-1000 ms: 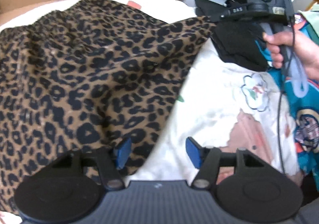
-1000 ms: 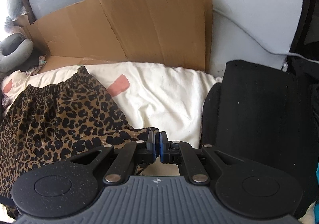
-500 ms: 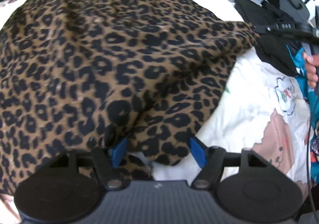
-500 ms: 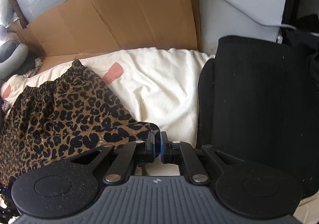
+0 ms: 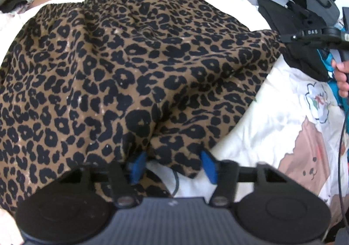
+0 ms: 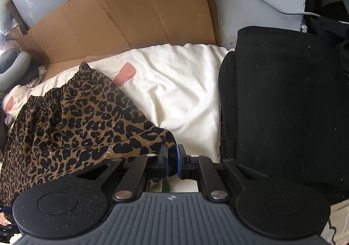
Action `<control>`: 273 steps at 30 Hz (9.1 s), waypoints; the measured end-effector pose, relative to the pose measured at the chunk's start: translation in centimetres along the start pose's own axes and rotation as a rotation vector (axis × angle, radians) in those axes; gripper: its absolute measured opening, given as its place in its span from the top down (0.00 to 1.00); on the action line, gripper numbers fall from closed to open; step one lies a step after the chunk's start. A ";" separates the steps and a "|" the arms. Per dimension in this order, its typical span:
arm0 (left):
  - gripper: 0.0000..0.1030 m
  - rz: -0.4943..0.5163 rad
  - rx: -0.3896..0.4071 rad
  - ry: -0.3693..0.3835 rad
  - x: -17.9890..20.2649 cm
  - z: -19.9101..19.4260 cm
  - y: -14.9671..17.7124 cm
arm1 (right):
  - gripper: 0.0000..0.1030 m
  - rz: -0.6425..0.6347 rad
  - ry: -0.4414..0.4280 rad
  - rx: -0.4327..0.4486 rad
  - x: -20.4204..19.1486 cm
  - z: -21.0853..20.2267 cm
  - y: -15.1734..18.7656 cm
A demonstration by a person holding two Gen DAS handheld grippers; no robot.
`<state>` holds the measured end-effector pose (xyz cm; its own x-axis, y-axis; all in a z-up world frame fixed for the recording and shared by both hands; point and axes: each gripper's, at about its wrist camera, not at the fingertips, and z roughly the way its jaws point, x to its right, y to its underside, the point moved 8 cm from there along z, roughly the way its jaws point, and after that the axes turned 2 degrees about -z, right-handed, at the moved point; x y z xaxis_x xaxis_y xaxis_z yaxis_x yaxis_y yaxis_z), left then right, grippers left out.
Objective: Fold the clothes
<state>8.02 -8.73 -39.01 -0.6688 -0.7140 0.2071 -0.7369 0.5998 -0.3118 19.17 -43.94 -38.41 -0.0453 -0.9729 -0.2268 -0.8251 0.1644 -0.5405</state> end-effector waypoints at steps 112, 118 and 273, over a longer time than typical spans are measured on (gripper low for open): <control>0.41 -0.036 -0.123 0.227 1.5 -2.0 0.1 | 0.94 -0.078 0.003 -0.081 1.2 3.6 -2.2; 0.48 -0.004 -0.168 0.181 2.8 0.3 0.3 | 0.67 -0.031 -0.022 -0.053 1.6 2.2 -2.1; 0.66 -0.276 0.107 -0.113 -12.7 -16.6 7.4 | 0.63 -0.073 -0.030 -0.041 -2.5 -10.6 0.7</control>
<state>9.44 10.76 -28.60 -0.4254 -0.8837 0.1954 -0.8705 0.3404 -0.3554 12.73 -43.09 -29.67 0.0326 -0.9767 -0.2122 -0.8479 0.0854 -0.5232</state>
